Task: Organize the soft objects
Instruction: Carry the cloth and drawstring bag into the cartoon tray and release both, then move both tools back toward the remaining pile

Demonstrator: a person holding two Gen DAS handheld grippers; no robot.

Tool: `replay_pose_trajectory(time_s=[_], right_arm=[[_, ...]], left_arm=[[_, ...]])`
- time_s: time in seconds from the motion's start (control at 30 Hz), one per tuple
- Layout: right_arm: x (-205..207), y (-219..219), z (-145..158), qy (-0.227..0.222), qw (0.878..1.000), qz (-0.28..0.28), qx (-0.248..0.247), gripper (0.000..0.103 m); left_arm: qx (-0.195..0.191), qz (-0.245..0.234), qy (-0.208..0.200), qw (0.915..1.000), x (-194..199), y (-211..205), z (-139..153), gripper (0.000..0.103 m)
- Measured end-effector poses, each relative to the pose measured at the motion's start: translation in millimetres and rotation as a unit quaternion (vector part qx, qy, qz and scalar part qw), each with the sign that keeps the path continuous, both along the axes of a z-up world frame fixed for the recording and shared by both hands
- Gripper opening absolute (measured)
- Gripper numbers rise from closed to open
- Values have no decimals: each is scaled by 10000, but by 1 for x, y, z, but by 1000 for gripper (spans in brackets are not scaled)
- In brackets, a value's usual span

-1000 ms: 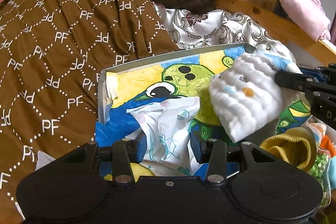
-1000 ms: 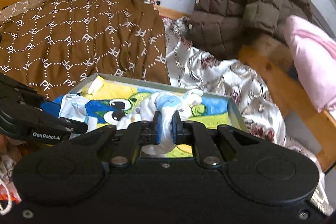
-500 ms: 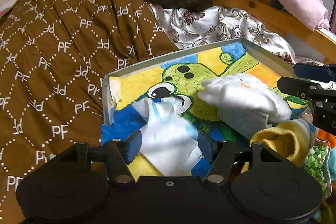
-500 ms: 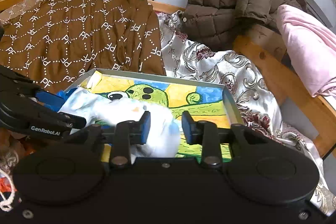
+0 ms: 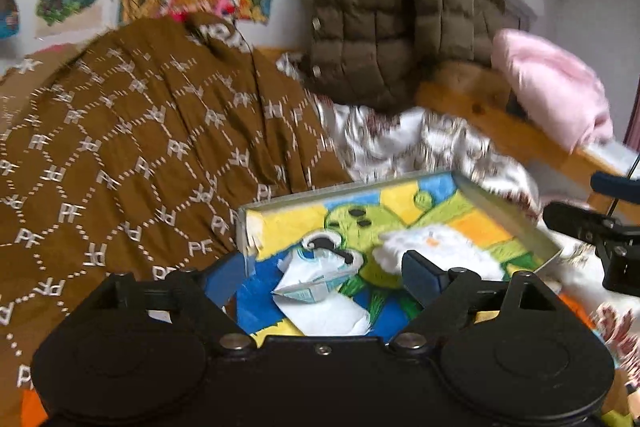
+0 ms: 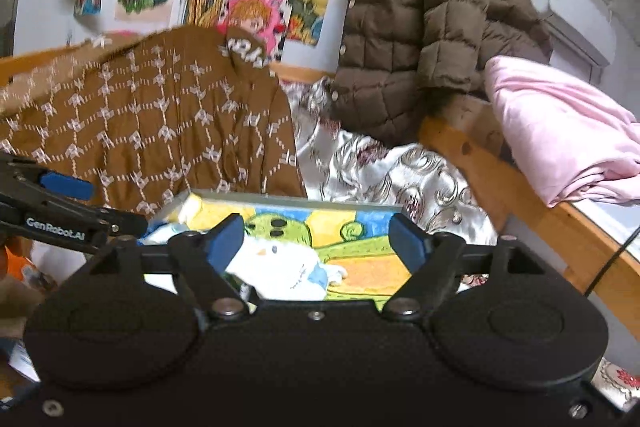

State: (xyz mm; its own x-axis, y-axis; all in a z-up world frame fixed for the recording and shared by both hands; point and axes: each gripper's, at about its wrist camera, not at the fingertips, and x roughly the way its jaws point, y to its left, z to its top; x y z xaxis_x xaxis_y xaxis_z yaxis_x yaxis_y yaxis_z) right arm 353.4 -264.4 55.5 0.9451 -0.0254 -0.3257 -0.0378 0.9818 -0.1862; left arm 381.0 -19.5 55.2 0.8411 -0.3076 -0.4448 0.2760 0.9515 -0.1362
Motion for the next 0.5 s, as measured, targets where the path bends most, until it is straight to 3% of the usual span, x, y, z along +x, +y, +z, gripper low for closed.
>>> replay_pose_trajectory(time_s=[0.3, 0.5], right_arm=[[-64, 4, 36, -536, 9980, 104, 328, 100], [-105, 1, 52, -795, 9951, 186, 561, 102]], left_arm=[[-440, 375, -628, 9964, -66, 28, 38, 100], [-503, 477, -820, 9942, -116, 41, 57, 102]])
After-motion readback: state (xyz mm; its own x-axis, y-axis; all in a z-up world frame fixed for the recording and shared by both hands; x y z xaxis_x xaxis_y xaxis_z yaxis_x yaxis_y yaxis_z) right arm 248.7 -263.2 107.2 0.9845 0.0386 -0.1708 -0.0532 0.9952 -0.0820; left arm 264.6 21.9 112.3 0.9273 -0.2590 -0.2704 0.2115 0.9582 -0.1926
